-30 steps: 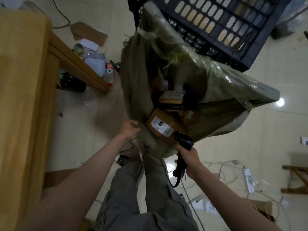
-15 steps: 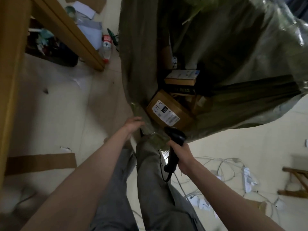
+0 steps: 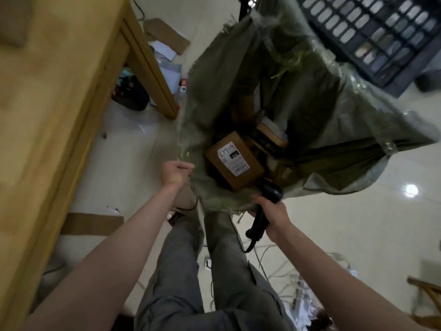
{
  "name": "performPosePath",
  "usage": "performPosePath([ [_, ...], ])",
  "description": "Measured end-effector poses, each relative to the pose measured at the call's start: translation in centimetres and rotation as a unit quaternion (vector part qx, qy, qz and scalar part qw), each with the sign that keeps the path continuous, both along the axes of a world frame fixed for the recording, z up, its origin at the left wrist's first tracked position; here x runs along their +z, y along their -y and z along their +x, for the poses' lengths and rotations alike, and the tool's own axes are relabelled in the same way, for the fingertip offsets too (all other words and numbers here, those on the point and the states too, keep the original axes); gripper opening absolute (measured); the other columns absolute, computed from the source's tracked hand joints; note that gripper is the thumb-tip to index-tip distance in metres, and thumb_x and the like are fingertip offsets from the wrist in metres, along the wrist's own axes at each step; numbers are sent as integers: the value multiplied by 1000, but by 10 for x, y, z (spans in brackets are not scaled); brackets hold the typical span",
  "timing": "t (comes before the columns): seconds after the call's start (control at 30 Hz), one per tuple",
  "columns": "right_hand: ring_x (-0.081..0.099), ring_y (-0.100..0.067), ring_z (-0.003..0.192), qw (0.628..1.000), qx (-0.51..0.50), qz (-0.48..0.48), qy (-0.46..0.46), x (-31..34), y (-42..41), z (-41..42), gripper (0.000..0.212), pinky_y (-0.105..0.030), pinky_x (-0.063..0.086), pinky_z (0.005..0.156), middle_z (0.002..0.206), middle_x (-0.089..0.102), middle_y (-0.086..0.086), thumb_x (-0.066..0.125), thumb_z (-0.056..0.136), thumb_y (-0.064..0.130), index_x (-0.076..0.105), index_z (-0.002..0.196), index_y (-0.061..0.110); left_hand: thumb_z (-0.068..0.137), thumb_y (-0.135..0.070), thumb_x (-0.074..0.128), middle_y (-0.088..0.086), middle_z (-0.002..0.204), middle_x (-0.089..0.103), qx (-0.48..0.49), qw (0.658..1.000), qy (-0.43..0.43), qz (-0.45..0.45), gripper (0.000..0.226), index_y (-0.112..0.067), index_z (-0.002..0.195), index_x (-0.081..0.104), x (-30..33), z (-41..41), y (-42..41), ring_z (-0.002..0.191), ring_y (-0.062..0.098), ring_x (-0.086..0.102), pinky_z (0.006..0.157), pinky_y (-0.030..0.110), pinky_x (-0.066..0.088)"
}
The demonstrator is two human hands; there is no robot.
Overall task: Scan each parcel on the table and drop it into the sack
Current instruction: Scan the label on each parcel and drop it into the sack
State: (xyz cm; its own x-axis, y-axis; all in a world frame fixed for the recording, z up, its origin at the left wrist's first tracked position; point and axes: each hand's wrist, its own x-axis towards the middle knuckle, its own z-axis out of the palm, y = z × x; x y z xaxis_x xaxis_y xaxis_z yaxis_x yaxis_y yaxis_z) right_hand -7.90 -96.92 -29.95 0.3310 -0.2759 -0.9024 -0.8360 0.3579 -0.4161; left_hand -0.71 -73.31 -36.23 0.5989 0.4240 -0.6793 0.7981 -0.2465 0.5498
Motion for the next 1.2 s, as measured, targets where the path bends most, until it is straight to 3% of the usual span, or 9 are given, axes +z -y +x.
performPosePath([
  [0.07, 70, -28, 93, 1000, -1, 6, 25, 38, 0, 13, 35, -35, 61, 73, 111, 70, -18, 72, 89, 3, 61, 122, 3, 80, 2, 72, 4, 96, 75, 5, 999, 38, 24, 18, -12, 89, 79, 54, 6, -22, 81, 8, 65, 83, 19, 54],
  [0.17, 73, -28, 89, 997, 22, 30, 72, 100, -10, 42, 40, -39, 63, 72, 113, 72, -20, 75, 87, 7, 63, 126, 4, 77, -6, 74, -1, 88, 76, 13, 991, 109, 77, 24, -30, 73, 75, 141, 20, -56, 89, 16, 69, 92, 36, 56],
  [0.33, 73, -28, 94, 986, 47, 81, 137, 181, -34, 74, 38, -41, 61, 83, 105, 73, -14, 75, 87, 12, 63, 123, 8, 77, -3, 74, 3, 94, 73, 92, 970, 194, 117, 25, -13, 100, 77, 256, 29, -85, 85, 18, 69, 79, 32, 58],
  [0.47, 68, -30, 94, 991, 69, 100, 54, 179, -44, 53, 29, -47, 59, 86, 106, 67, -17, 68, 90, 6, 60, 117, 4, 81, -4, 74, 5, 109, 71, 53, 984, 88, 146, 26, -7, 106, 75, 257, -10, -93, 96, 19, 67, 90, 33, 55],
  [0.67, 67, -39, 99, 983, 121, 129, -40, 157, -61, 23, 51, -45, 61, 54, 124, 61, -25, 67, 87, -1, 50, 135, 4, 87, -4, 71, 9, 115, 70, 59, 980, 23, 188, 18, -3, 104, 76, 240, -46, -96, 107, 22, 64, 88, 27, 49],
  [0.87, 70, -41, 95, 971, 186, 148, -33, 165, -72, 28, 36, -47, 57, 65, 122, 65, -30, 62, 96, 9, 55, 129, -2, 86, 1, 63, 17, 128, 64, -4, 986, -40, 161, 33, 2, 119, 67, 216, -60, -106, 111, 33, 63, 86, 41, 55],
  [0.97, 66, -45, 110, 966, 216, 140, -14, 170, -77, 31, 35, -50, 59, 79, 126, 62, -31, 64, 96, 11, 57, 127, -2, 85, -5, 64, 17, 123, 65, -46, 990, -52, 119, 45, -1, 130, 60, 217, -70, -106, 107, 33, 64, 85, 39, 54],
  [1.07, 70, -38, 94, 957, 261, 126, 27, 188, -91, 39, 21, -49, 57, 89, 108, 69, -26, 63, 96, 8, 60, 113, -3, 82, -14, 72, 16, 136, 57, -76, 991, -62, 89, 74, -9, 149, 40, 229, -78, -115, 122, 32, 56, 98, 40, 50],
  [1.2, 66, -27, 69, 924, 356, 98, 100, 224, -129, 59, 13, -38, 56, 66, 80, 66, -17, 63, 96, 6, 64, 105, -3, 86, -25, 75, 8, 136, 58, -95, 990, -25, 97, 63, -12, 142, 51, 273, -83, -135, 124, 25, 55, 101, 36, 47],
])
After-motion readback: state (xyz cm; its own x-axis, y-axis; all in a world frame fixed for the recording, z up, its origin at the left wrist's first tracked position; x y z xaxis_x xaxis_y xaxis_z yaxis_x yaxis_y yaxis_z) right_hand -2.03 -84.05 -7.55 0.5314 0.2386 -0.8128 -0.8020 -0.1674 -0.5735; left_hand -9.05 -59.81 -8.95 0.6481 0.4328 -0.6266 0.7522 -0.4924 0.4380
